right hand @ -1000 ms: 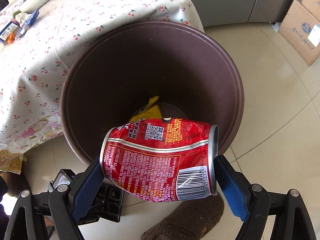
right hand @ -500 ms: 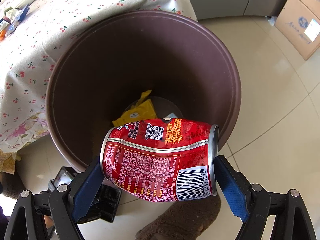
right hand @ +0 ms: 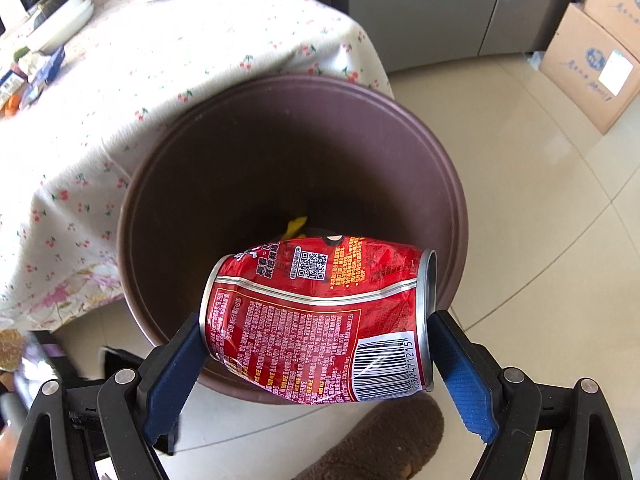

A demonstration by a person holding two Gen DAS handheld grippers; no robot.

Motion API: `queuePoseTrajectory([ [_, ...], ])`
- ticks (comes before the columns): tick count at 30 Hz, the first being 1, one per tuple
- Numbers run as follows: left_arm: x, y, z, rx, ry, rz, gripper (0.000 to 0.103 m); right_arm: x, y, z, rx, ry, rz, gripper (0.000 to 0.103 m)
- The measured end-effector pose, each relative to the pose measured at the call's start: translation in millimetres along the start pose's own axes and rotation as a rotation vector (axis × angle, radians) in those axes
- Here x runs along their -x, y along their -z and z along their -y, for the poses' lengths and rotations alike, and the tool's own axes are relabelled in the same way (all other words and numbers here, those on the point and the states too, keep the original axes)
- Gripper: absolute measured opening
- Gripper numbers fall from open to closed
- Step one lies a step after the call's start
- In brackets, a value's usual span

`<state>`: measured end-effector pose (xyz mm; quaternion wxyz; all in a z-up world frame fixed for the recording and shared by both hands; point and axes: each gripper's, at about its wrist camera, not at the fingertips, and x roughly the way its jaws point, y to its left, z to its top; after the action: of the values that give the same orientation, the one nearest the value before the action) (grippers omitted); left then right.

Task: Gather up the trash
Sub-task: 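Lift the tray over the brown bin and open both tools to drop tray and can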

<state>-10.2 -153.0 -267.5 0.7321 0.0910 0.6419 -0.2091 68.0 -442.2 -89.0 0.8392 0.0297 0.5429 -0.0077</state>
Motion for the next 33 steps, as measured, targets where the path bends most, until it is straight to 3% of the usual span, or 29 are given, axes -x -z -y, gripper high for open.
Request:
queuePoseTrajectory([
  [4, 52, -3, 2, 0.018, -0.016, 0.078, 0.057, 3, -2, 0, -0.014, -0.001, 0.014, 0.090],
  [8, 113, -35, 10, 0.024, -0.001, 0.173, 0.058, 1, -5, 6, -0.033, 0.004, 0.014, 0.091],
  [16, 171, -79, 42, -0.018, -0.002, 0.266, 0.058, 9, -10, 23, -0.107, -0.015, 0.038, 0.093],
  [27, 183, -152, 81, -0.077, -0.022, 0.284, 0.059, 41, -8, 55, -0.199, -0.035, 0.098, 0.094],
  [33, 165, -203, 76, -0.065, 0.055, 0.283, 0.066, 50, -7, 67, -0.240, -0.042, 0.121, 0.095],
])
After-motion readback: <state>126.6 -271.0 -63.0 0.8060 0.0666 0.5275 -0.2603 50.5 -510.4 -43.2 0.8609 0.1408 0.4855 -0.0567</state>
